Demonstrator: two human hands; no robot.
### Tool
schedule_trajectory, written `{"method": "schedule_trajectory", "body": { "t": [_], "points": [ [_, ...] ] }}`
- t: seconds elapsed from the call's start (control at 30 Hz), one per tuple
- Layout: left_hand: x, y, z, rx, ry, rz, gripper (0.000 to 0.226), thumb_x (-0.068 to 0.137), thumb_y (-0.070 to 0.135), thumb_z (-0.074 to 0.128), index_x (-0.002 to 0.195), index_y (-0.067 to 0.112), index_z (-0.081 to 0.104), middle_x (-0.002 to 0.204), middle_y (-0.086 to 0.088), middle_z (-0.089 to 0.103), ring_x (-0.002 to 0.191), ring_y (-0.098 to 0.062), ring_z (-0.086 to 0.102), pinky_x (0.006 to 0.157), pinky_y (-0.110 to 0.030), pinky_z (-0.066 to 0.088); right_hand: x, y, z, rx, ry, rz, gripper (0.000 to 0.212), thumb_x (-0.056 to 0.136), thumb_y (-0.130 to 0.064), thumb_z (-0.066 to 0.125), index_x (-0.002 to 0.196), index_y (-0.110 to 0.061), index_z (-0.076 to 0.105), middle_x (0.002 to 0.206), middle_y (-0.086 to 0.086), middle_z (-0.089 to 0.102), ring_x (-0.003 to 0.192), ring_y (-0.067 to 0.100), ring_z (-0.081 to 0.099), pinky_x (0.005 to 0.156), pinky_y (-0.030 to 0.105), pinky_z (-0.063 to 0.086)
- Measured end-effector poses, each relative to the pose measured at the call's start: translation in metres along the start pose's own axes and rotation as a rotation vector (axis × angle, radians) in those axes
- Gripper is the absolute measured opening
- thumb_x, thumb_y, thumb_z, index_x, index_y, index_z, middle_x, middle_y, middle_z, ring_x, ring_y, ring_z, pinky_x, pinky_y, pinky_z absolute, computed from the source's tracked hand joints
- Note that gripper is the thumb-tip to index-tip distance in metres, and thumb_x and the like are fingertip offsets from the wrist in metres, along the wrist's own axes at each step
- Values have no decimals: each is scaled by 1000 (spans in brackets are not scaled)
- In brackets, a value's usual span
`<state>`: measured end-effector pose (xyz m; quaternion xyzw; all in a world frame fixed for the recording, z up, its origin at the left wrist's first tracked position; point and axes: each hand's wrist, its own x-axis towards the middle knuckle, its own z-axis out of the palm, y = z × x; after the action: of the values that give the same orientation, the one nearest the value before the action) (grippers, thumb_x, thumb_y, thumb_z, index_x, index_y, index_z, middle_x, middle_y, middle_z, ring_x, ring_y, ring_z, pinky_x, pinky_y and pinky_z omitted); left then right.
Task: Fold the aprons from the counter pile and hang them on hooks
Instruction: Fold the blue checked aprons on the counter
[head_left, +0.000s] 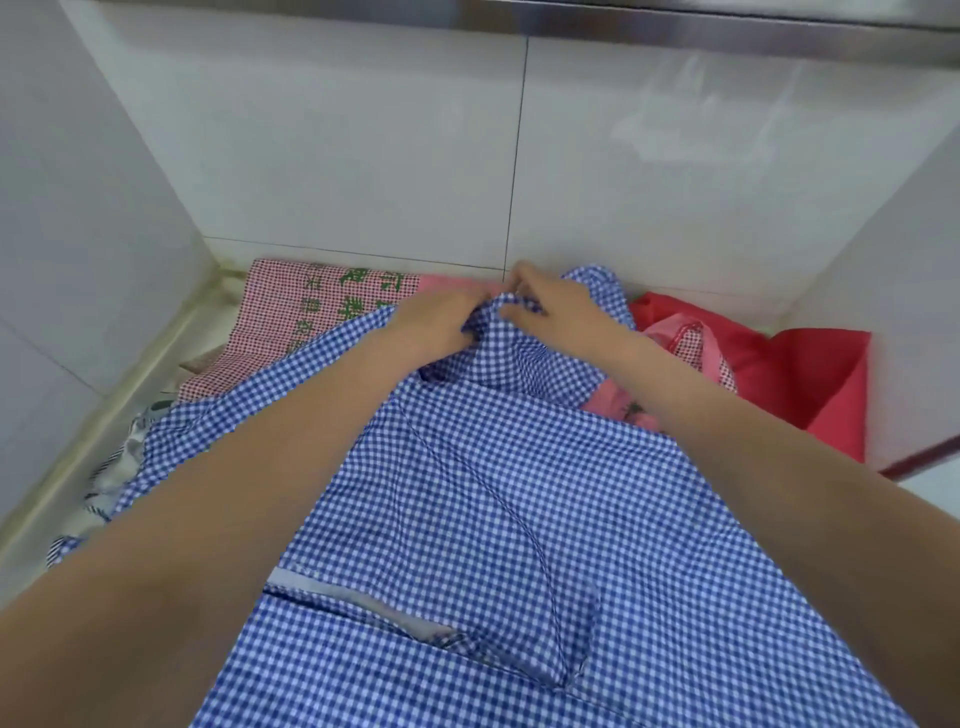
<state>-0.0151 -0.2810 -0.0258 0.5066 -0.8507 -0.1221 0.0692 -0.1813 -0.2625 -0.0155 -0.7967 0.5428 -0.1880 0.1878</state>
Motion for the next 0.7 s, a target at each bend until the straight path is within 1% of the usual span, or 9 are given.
{"method": "schedule_trajectory", "body": {
  "t": [0.07,0.13,0.2,0.33,0.43,0.53,0.6,0.63,0.7],
  "points": [
    [-5,-1,-12,56,137,-42,26,90,18,58,115,12,57,113,-7,62,104,-27,58,81,-35,43,-6,4,-3,-236,-198,70,51,86,-37,64,124,-10,44,108,2,59,110,23,53,105,48,26],
    [-15,-3,-19,51,227,-24,17,92,20,56,104,8,56,104,-7,63,95,-27,58,74,-33,42,-14,15,-1,-499,-303,142,41,86,-29,64,121,-12,50,119,3,59,119,24,49,111,53,14],
    [-28,-6,-21,97,245,8,19,95,23,52,104,7,52,97,-8,63,88,-28,59,68,-33,41,-19,22,-4,-640,-188,180,22,88,-16,56,110,-12,58,115,5,62,116,24,52,111,50,15],
    [-52,-14,-12,254,113,-37,26,97,29,48,118,13,51,103,-8,65,90,-28,61,70,-36,47,-19,2,-43,-740,217,175,26,81,3,50,103,-8,60,95,10,66,98,28,59,104,39,21],
    [-64,-13,-10,294,151,-123,32,95,25,50,126,17,51,106,-10,66,93,-30,62,71,-36,47,-26,-17,-82,-857,305,126,24,78,9,50,98,-3,57,88,13,63,91,31,57,100,41,25],
    [-77,-12,-9,299,290,-103,27,92,24,56,117,11,56,103,-11,65,94,-30,61,65,-35,44,-51,-26,-94,-912,362,70,27,61,21,52,82,5,57,63,19,56,70,35,60,85,45,39],
    [-95,-10,-2,257,371,56,19,80,15,71,94,6,61,83,-12,65,76,-31,62,55,-34,44,-80,-27,-90,-954,425,-12,29,47,19,59,72,4,58,50,15,53,51,31,60,65,39,49],
    [-103,-13,5,226,385,161,23,69,10,80,78,7,59,69,-9,61,63,-28,59,50,-33,45,-95,-23,-83,-958,341,18,29,54,13,63,80,2,61,61,16,62,58,32,65,63,37,50],
    [-126,-8,22,277,273,364,37,54,11,88,64,15,52,55,2,53,50,-19,54,51,-27,45,-135,-15,-56,-949,-10,239,29,83,-3,54,112,-4,56,104,13,67,94,31,66,76,38,49]
  ]
}}
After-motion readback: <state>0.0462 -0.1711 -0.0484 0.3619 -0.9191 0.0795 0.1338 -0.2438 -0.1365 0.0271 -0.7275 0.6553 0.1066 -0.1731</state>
